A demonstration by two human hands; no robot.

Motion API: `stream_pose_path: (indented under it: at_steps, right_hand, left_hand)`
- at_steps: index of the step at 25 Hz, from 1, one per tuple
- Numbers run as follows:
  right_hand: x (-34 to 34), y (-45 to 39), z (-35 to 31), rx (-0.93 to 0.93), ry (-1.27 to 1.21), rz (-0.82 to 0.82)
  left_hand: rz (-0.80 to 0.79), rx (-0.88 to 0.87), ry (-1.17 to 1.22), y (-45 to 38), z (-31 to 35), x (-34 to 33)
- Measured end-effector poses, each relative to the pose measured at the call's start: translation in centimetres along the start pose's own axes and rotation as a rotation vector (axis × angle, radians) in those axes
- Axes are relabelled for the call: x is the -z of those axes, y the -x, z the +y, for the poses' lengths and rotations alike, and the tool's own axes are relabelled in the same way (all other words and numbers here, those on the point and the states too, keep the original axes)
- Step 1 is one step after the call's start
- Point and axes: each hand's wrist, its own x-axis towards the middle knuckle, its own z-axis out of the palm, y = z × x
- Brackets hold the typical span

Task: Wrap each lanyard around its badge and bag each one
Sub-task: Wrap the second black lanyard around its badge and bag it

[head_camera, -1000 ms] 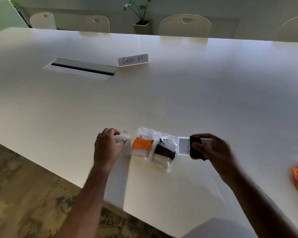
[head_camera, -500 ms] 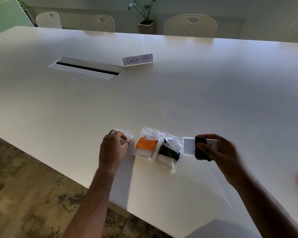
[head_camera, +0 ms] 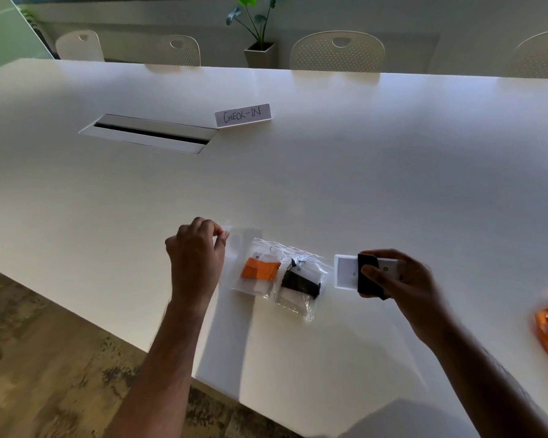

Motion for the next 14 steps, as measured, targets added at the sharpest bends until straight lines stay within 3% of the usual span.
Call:
stream_pose_path:
  at_steps: [4, 14]
  right_hand:
    - [1.5, 0.4, 0.0, -0.008, -0.003, 0.021]
    - [7.1, 2.1, -0.1, -0.015, -0.047, 0.132]
  left_hand:
    - [0.050, -0.089, 0.081, -1.1, 4.1, 0.0]
    - [-0.003, -0.326, 0.310, -1.6, 17.4, -2.1]
